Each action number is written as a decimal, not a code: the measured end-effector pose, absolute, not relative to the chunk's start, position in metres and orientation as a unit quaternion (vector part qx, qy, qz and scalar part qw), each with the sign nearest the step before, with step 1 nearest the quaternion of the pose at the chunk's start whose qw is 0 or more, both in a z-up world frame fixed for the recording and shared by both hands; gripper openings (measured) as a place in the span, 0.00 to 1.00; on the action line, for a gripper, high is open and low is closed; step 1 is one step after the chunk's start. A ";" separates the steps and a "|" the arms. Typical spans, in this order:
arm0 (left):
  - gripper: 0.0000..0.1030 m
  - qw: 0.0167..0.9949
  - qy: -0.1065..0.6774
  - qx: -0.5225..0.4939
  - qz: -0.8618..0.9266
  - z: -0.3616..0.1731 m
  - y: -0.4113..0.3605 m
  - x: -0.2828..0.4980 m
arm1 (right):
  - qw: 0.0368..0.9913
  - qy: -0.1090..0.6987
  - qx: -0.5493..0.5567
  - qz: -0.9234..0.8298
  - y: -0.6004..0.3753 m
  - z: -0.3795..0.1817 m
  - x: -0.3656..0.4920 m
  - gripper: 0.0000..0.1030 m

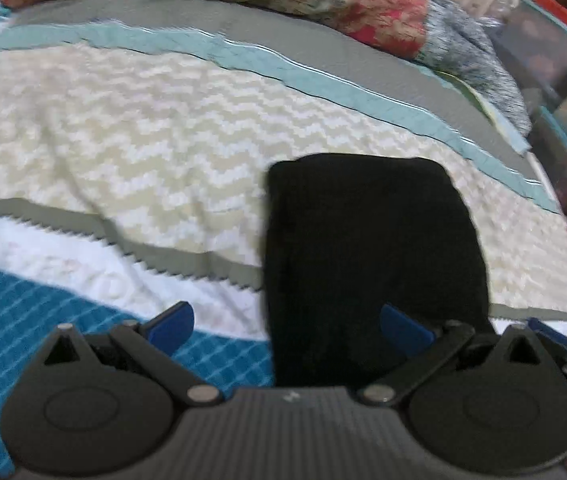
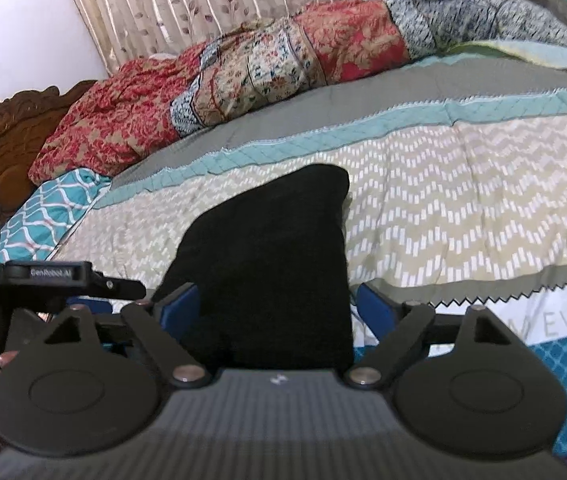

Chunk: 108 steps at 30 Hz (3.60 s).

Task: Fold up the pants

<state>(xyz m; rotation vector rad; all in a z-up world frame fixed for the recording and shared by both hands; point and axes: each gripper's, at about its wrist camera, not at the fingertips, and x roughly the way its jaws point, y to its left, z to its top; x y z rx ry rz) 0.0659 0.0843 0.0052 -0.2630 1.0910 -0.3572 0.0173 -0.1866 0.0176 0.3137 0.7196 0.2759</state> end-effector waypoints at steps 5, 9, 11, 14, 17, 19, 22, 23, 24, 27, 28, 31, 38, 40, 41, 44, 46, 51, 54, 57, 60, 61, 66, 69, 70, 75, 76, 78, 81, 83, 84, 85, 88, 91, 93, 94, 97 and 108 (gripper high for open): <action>1.00 0.809 0.535 -0.145 -0.196 -0.020 0.075 0.086 | 0.902 0.362 0.181 0.151 -0.200 0.003 0.040 0.85; 1.00 0.797 0.540 -0.160 -0.216 -0.036 0.072 0.094 | 0.882 0.380 0.212 0.182 -0.210 -0.012 0.062 0.85; 1.00 0.792 0.540 -0.173 -0.225 -0.041 0.076 0.098 | 0.865 0.394 0.234 0.204 -0.214 -0.022 0.072 0.86; 1.00 0.784 0.540 -0.190 -0.240 -0.047 0.083 0.101 | 0.825 0.415 0.306 0.232 -0.222 -0.041 0.088 0.92; 1.00 0.778 0.539 -0.198 -0.254 -0.050 0.086 0.106 | 0.801 0.421 0.350 0.240 -0.225 -0.053 0.097 0.94; 1.00 0.772 0.540 -0.217 -0.257 -0.051 0.091 0.110 | 0.803 0.422 0.343 0.245 -0.222 -0.048 0.098 0.95; 1.00 0.762 0.534 -0.258 -0.261 -0.050 0.104 0.115 | 0.803 0.426 0.335 0.248 -0.219 -0.043 0.097 0.97; 1.00 0.760 0.530 -0.268 -0.263 -0.050 0.110 0.116 | 0.801 0.426 0.337 0.252 -0.220 -0.042 0.096 0.97; 1.00 0.757 0.529 -0.278 -0.264 -0.052 0.114 0.116 | 0.797 0.427 0.342 0.256 -0.222 -0.044 0.098 0.97; 1.00 0.755 0.531 -0.283 -0.261 -0.061 0.113 0.118 | 0.786 0.430 0.358 0.264 -0.231 -0.049 0.100 0.96; 1.00 0.759 0.529 -0.275 -0.262 -0.061 0.111 0.116 | 0.785 0.431 0.358 0.264 -0.231 -0.050 0.100 0.96; 1.00 0.780 0.525 -0.221 -0.260 -0.055 0.095 0.110 | 0.793 0.429 0.344 0.262 -0.227 -0.050 0.101 0.97; 1.00 0.793 0.516 -0.181 -0.270 -0.050 0.090 0.100 | 0.805 0.418 0.324 0.270 -0.220 -0.051 0.097 0.99; 1.00 0.791 0.514 -0.183 -0.276 -0.051 0.093 0.099 | 0.801 0.417 0.328 0.277 -0.220 -0.052 0.097 1.00; 1.00 0.792 0.510 -0.190 -0.277 -0.052 0.095 0.098 | 0.800 0.415 0.328 0.283 -0.221 -0.053 0.097 1.00; 1.00 0.787 0.510 -0.206 -0.280 -0.053 0.101 0.096 | 0.797 0.421 0.325 0.288 -0.222 -0.052 0.099 1.00; 1.00 0.783 0.515 -0.217 -0.273 -0.053 0.101 0.098 | 0.795 0.425 0.326 0.286 -0.223 -0.051 0.100 1.00; 0.99 0.766 0.516 -0.267 -0.274 -0.061 0.096 0.111 | 0.796 0.436 0.319 0.275 -0.216 -0.049 0.101 1.00; 0.91 0.771 0.508 -0.261 -0.281 -0.060 0.077 0.111 | 0.795 0.444 0.304 0.281 -0.205 -0.042 0.102 0.86; 0.64 0.772 0.497 -0.268 -0.293 -0.051 0.074 0.105 | 0.810 0.429 0.280 0.287 -0.199 -0.025 0.095 0.62; 0.59 0.776 0.476 -0.278 -0.307 -0.030 0.078 0.105 | 0.832 0.399 0.238 0.304 -0.188 -0.003 0.087 0.57; 0.59 0.783 0.463 -0.274 -0.311 -0.020 0.076 0.106 | 0.839 0.384 0.227 0.311 -0.184 0.005 0.086 0.57; 0.59 0.821 0.392 -0.240 -0.338 0.037 0.068 0.146 | 0.875 0.295 0.215 0.317 -0.186 0.046 0.114 0.57; 0.59 0.844 0.359 -0.203 -0.342 0.065 0.050 0.195 | 0.893 0.253 0.210 0.308 -0.192 0.060 0.154 0.57; 0.59 0.852 0.350 -0.189 -0.339 0.071 0.041 0.212 | 0.898 0.242 0.211 0.301 -0.194 0.062 0.169 0.57; 0.59 0.873 0.347 -0.159 -0.304 0.060 0.009 0.297 | 0.911 0.233 0.227 0.254 -0.204 0.049 0.249 0.57; 0.59 0.875 0.349 -0.159 -0.297 0.054 0.005 0.308 | 0.911 0.236 0.232 0.245 -0.205 0.043 0.264 0.57; 0.59 0.876 0.357 -0.163 -0.280 0.036 0.000 0.332 | 0.911 0.245 0.243 0.228 -0.213 0.027 0.289 0.57; 0.60 0.875 0.391 -0.155 -0.241 -0.006 -0.011 0.365 | 0.901 0.288 0.259 0.193 -0.211 -0.005 0.325 0.57; 0.63 0.870 0.429 -0.138 -0.200 -0.037 -0.018 0.379 | 0.893 0.342 0.253 0.149 -0.206 -0.033 0.342 0.61; 0.71 0.873 0.431 -0.132 -0.186 -0.047 -0.018 0.379 | 0.893 0.345 0.259 0.126 -0.207 -0.043 0.346 0.79; 0.76 0.878 0.420 -0.141 -0.181 -0.049 -0.015 0.374 | 0.892 0.344 0.269 0.114 -0.209 -0.046 0.348 0.85; 0.75 0.881 0.413 -0.158 -0.169 -0.036 -0.004 0.359 | 0.901 0.343 0.246 0.104 -0.204 -0.033 0.345 0.90; 0.77 0.887 0.386 -0.179 -0.180 -0.012 0.013 0.332 | 0.932 0.306 0.184 0.064 -0.202 -0.014 0.320 0.91; 0.82 0.892 0.373 -0.180 -0.181 0.006 0.023 0.305 | 0.946 0.278 0.162 0.050 -0.205 -0.003 0.288 0.91; 0.84 0.897 0.363 -0.176 -0.181 0.015 0.027 0.286 | 0.948 0.270 0.157 0.055 -0.205 0.002 0.272 0.91; 0.90 0.909 0.348 -0.149 -0.174 0.037 0.032 0.237 | 0.953 0.262 0.134 0.076 -0.199 0.015 0.213 0.92; 1.00 0.931 0.342 -0.035 -0.125 0.062 0.047 0.066 | 0.915 0.343 0.199 0.081 -0.156 0.027 0.078 0.92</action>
